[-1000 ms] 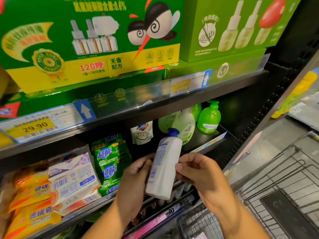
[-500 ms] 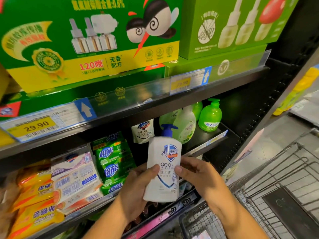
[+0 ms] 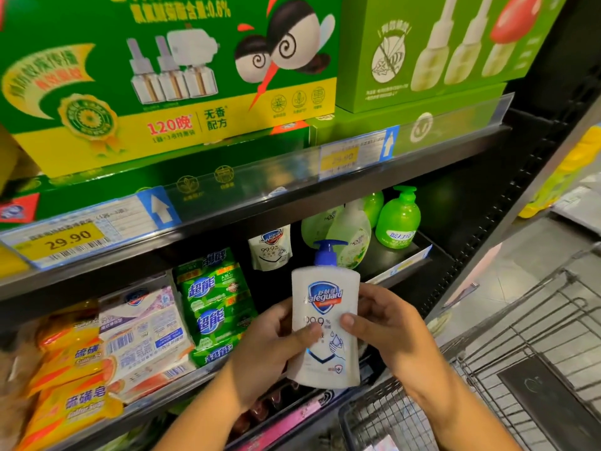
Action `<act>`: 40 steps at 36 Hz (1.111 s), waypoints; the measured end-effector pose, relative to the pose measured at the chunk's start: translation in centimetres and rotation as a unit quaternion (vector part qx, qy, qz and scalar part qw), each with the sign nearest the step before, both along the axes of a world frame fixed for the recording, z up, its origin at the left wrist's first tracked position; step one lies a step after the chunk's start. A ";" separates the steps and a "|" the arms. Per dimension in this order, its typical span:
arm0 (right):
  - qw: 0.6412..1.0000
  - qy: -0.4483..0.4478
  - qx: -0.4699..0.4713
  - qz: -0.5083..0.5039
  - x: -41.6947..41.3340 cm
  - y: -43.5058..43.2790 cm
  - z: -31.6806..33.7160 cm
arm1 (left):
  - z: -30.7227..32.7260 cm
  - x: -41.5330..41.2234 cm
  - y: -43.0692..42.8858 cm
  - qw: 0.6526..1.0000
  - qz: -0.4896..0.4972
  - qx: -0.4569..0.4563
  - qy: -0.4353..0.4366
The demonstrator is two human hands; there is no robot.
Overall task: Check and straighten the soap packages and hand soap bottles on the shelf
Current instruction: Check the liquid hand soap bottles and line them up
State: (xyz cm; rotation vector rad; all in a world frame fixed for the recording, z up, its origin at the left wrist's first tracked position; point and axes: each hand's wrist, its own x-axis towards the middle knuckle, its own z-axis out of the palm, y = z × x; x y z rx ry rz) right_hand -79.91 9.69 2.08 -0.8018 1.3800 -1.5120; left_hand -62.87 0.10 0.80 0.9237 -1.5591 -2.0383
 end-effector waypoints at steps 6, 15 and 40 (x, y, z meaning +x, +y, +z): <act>0.995 0.086 -0.038 0.042 -0.3 0.7 0.7 | 1.0 0.6 -1.4 0.993 -0.007 -0.119 0.021; 0.930 0.352 -0.093 0.045 -1.9 1.3 -0.1 | 1.3 1.5 -0.7 0.958 0.007 -0.279 0.072; 0.979 -0.132 0.118 0.096 -0.8 -0.5 -2.4 | 1.6 -1.2 -0.1 0.983 0.015 -0.037 -0.177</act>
